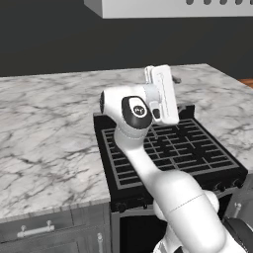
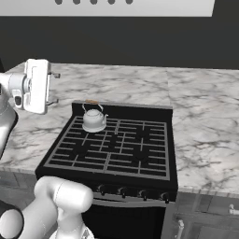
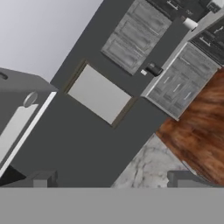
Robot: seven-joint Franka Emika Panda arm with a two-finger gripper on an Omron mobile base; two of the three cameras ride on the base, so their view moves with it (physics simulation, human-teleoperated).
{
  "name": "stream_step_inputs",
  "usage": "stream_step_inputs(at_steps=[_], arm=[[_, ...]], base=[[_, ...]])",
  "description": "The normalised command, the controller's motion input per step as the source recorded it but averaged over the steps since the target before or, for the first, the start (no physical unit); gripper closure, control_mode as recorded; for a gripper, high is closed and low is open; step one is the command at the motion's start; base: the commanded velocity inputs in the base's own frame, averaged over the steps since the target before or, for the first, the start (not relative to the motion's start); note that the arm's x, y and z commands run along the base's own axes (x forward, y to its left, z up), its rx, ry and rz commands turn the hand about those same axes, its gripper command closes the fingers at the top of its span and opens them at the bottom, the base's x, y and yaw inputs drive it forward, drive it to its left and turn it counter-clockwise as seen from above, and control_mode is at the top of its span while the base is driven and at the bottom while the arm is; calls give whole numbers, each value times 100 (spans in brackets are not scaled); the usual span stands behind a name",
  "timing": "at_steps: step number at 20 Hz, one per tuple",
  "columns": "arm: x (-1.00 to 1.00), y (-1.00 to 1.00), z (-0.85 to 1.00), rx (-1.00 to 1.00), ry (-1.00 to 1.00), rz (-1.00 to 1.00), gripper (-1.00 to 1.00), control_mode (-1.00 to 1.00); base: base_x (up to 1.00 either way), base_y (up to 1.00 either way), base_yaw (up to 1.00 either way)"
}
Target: Pick the kettle from the cabinet and place it on a stove burner. Then pick the pot from the counter and place it on another stove burner. Finally, turn both burners on.
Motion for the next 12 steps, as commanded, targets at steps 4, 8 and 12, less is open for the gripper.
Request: stream_step_inputs(at_steps=[4, 8, 12], arm=[[0, 8, 1, 1, -7, -1, -100, -100], [-2, -11, 0, 3, -4, 0, -100, -100], [-5, -56, 0, 13, -14, 0, -100, -100]], base=[[0, 0, 0], [0, 0, 0], [0, 0, 0]])
